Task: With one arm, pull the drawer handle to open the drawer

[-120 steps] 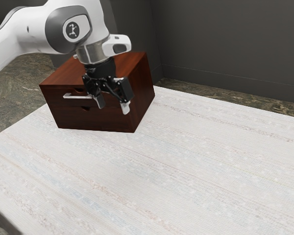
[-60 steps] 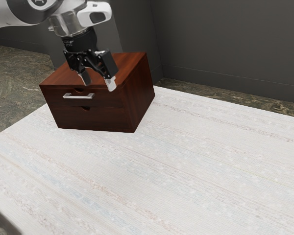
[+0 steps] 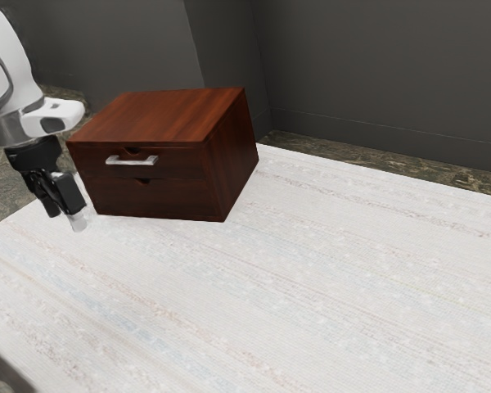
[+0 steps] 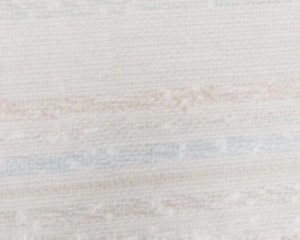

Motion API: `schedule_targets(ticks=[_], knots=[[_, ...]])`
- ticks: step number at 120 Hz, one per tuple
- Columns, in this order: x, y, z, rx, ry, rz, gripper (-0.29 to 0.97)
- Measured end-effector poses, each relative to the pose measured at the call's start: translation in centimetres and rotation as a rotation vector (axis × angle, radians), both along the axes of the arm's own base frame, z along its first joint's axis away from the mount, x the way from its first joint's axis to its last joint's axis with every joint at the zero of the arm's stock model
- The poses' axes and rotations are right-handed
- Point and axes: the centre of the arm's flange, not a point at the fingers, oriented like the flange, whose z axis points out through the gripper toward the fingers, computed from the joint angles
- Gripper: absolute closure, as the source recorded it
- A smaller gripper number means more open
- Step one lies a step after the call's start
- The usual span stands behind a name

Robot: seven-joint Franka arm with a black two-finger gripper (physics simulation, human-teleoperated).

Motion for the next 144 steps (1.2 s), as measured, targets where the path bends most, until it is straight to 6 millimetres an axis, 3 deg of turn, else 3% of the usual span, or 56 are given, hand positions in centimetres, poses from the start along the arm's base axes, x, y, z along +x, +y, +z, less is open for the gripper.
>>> schedule_targets(ticks=[8, 19, 34, 57, 73, 100, 144], knots=[[-1.3, 2.5, -0.8, -0.002, -0.004, -0.041, 0.0], [-1.0, 3.5, -1.8, 0.007, -0.009, -0.148, 0.0], [2.6, 4.2, -4.6, 0.044, -0.003, -0.325, 0.0], [8.1, 6.1, -4.7, 0.107, -0.058, -0.545, 0.0], [9.6, 7.4, -5.0, 0.123, -0.077, -0.64, 0.0], [10.4, 8.1, -5.7, 0.124, -0.098, -0.773, 0.0], [14.5, 7.7, -5.3, 0.182, -0.183, -0.953, 0.0]])
